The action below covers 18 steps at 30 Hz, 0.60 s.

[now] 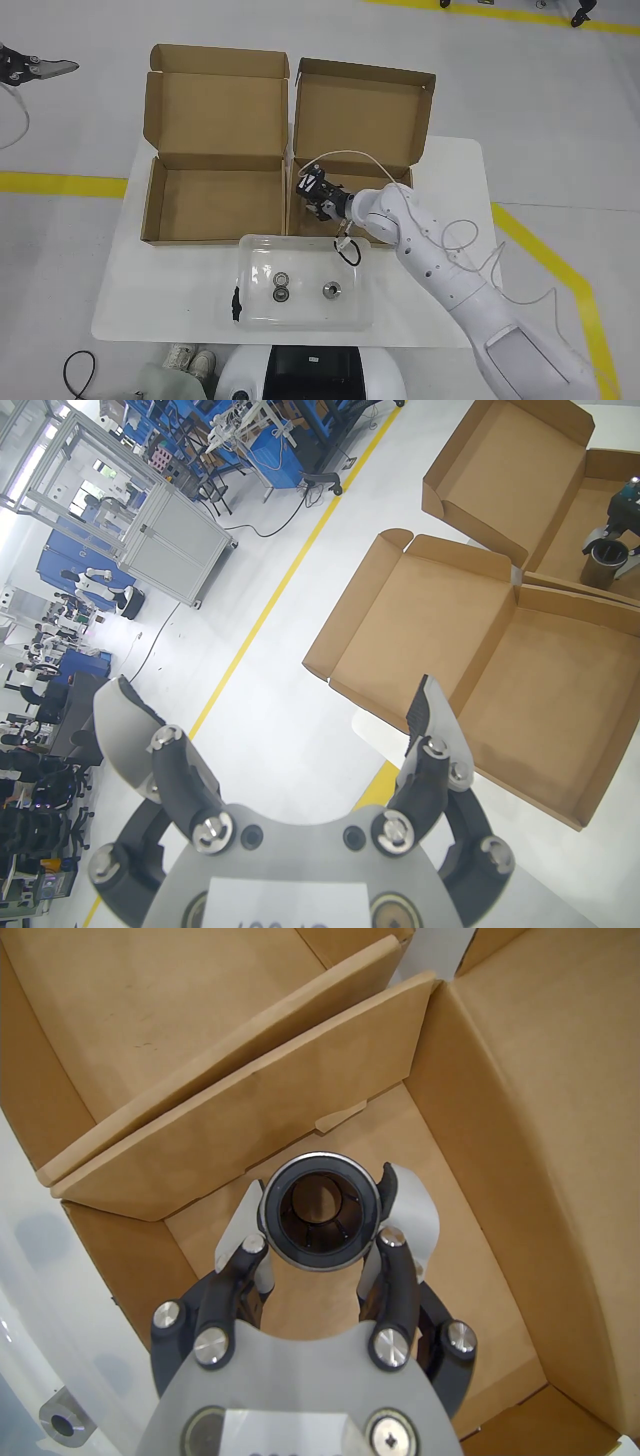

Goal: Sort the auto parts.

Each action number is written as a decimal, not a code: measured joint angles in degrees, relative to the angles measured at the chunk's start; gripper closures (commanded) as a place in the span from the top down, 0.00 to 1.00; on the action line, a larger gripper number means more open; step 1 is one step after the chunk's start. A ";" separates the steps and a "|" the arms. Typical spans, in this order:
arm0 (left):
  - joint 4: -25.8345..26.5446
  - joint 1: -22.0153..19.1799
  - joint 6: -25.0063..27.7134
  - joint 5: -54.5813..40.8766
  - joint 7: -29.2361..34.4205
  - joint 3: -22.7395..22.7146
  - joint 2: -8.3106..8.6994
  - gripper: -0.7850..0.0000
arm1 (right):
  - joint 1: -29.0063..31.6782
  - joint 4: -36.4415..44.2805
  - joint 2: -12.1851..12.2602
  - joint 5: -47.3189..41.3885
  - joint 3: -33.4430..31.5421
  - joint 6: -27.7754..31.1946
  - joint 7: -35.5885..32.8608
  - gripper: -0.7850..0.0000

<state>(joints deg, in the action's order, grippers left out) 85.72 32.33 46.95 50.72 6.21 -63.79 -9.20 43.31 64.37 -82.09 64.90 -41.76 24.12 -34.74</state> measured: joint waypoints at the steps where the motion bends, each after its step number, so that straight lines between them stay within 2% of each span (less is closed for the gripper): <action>1: 0.00 0.00 0.00 0.00 0.00 0.00 0.00 1.00 | 0.04 -0.01 -0.02 0.04 -0.03 -0.03 0.09 0.74; 3: 0.00 0.00 0.00 0.00 0.00 0.00 0.00 1.00 | 0.26 0.15 -0.03 -0.01 -0.28 0.17 1.02 0.80; 7: 0.00 0.00 0.00 0.00 0.00 0.00 0.00 1.00 | 1.10 2.63 0.51 0.89 -2.00 0.26 3.65 0.79; 13: 0.00 0.00 0.00 0.00 0.00 0.00 0.00 1.00 | 5.51 14.54 2.63 4.58 -6.41 1.93 3.84 0.75; 18: 0.00 0.00 0.00 0.00 0.00 0.00 0.00 1.00 | 9.82 25.28 4.13 6.73 -8.94 5.51 1.86 0.79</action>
<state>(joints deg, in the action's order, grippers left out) 85.72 32.33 46.95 50.72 6.21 -63.79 -9.20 53.13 89.65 -77.96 71.64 -50.70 29.63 -32.89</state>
